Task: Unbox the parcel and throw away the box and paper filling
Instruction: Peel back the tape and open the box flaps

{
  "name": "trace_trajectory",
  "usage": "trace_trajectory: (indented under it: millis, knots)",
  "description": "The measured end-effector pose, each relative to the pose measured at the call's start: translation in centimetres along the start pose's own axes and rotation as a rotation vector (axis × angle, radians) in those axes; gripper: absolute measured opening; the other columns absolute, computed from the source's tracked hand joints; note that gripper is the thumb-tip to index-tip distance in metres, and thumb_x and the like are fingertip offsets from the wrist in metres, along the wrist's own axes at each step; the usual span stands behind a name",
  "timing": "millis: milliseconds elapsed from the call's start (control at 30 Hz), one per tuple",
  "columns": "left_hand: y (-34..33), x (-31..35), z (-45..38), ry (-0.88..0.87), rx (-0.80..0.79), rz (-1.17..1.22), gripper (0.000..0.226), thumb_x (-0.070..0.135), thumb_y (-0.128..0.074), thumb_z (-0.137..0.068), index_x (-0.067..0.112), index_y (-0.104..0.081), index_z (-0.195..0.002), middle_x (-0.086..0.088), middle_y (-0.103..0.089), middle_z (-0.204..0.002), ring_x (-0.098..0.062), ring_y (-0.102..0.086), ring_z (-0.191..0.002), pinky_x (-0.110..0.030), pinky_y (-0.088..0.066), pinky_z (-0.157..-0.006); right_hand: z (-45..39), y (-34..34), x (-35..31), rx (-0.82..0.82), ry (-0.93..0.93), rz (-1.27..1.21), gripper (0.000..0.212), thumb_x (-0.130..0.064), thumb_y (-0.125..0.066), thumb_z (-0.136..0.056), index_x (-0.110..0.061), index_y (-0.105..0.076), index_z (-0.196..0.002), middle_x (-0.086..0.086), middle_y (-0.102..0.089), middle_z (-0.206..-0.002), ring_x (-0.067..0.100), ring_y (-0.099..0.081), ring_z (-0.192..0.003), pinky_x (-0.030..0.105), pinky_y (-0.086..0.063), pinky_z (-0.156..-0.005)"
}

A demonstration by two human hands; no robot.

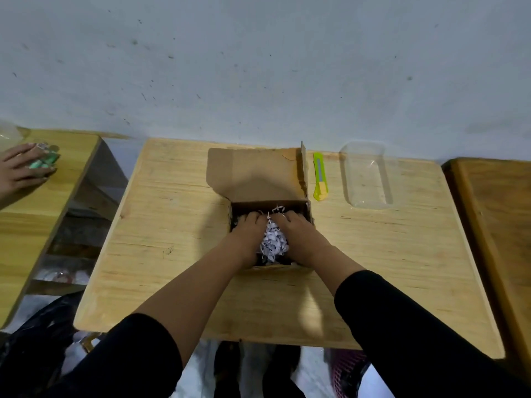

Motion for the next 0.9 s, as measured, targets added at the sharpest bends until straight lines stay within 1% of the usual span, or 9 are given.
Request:
trace_trajectory:
  millis: [133,267,333,433,533,600,633,767,900]
  knots:
    - [0.4,-0.2,0.8,-0.029,-0.011,-0.01,0.088,0.02,-0.073,-0.073,0.008,-0.018,-0.139,-0.014,-0.026,-0.141,-0.033,-0.027,-0.129,-0.04,-0.029,-0.111,0.5,0.4,-1.0,-0.017,-0.017,-0.004,0.062,-0.022,-0.064,-0.081,-0.01,-0.036,-0.135,0.021,-0.046,-0.125,0.041,-0.044,-0.116,0.044,-0.039,-0.098]
    - [1.2,-0.2,1.6,-0.067,0.001,-0.027,0.089,0.028,-0.074,-0.071,0.007,-0.019,-0.139,-0.015,-0.028,-0.139,-0.032,-0.029,-0.127,-0.041,-0.03,-0.11,1.3,1.4,-2.0,-0.035,-0.011,0.082,0.067,-0.019,-0.065,-0.081,-0.009,-0.031,-0.137,0.018,-0.044,-0.128,0.036,-0.043,-0.119,0.04,-0.038,-0.099]
    - [1.9,0.0,1.9,-0.088,0.013,-0.056,0.087,0.027,-0.072,-0.073,0.005,-0.02,-0.138,-0.016,-0.03,-0.138,-0.032,-0.031,-0.126,-0.039,-0.031,-0.108,1.4,1.8,-2.3,-0.037,-0.047,0.08,0.074,-0.019,-0.07,-0.076,-0.014,-0.029,-0.138,0.017,-0.044,-0.128,0.035,-0.044,-0.118,0.041,-0.042,-0.099]
    - [3.6,0.7,2.6,-0.15,0.025,-0.081,0.074,0.024,-0.065,-0.081,0.002,-0.022,-0.137,-0.017,-0.029,-0.139,-0.032,-0.029,-0.13,-0.034,-0.026,-0.11,1.7,2.6,-2.8,-0.006,-0.088,0.05,0.078,-0.023,-0.075,-0.067,-0.018,-0.035,-0.134,0.018,-0.05,-0.122,0.036,-0.048,-0.114,0.041,-0.048,-0.094]
    - [5.6,1.7,3.2,-0.216,0.103,-0.05,0.075,0.022,-0.064,-0.081,0.001,-0.021,-0.139,-0.017,-0.028,-0.142,-0.032,-0.027,-0.133,-0.031,-0.019,-0.108,2.8,4.7,-3.1,0.018,-0.123,0.042,0.091,-0.02,-0.08,-0.064,-0.016,-0.03,-0.139,0.019,-0.048,-0.127,0.036,-0.046,-0.118,0.039,-0.046,-0.097]
    - [6.9,2.7,3.8,-0.234,0.12,-0.038,0.081,0.02,-0.066,-0.08,0.001,-0.016,-0.141,-0.018,-0.022,-0.147,-0.032,-0.024,-0.135,-0.031,-0.017,-0.11,3.8,6.2,-2.8,0.045,-0.144,0.054,0.097,-0.017,-0.082,-0.063,-0.015,-0.026,-0.142,0.019,-0.046,-0.13,0.036,-0.045,-0.119,0.039,-0.044,-0.097]
    - [7.4,3.3,3.9,-0.24,0.117,-0.025,0.084,0.019,-0.068,-0.078,0.003,-0.015,-0.142,-0.017,-0.021,-0.147,-0.032,-0.023,-0.135,-0.033,-0.019,-0.112,4.4,6.9,-2.6,0.065,-0.152,0.06,0.098,-0.017,-0.082,-0.061,-0.015,-0.027,-0.141,0.019,-0.047,-0.128,0.035,-0.045,-0.117,0.038,-0.044,-0.096]
    - [8.6,6.6,3.9,-0.326,0.115,-0.013,0.085,0.02,-0.072,-0.073,0.005,-0.022,-0.14,-0.018,-0.028,-0.141,-0.034,-0.028,-0.131,-0.038,-0.026,-0.111,7.1,9.6,-1.1,0.113,-0.19,0.055,0.094,-0.019,-0.085,-0.056,-0.015,-0.035,-0.137,0.019,-0.05,-0.124,0.035,-0.048,-0.113,0.036,-0.044,-0.094]
    - [7.9,11.1,3.2,-0.346,0.128,-0.001,0.085,0.019,-0.071,-0.074,0.006,-0.021,-0.141,-0.017,-0.029,-0.14,-0.035,-0.027,-0.133,-0.037,-0.025,-0.113,10.3,11.4,1.9,0.13,-0.21,0.085,0.091,-0.02,-0.083,-0.058,-0.015,-0.036,-0.136,0.019,-0.05,-0.121,0.035,-0.05,-0.112,0.037,-0.044,-0.094]
Point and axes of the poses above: each hand's wrist, its own z-axis away from the middle knuckle, its own y-axis out of the back of the hand, x = y × z, the point moved 3 cm from there along -z, towards the middle knuckle
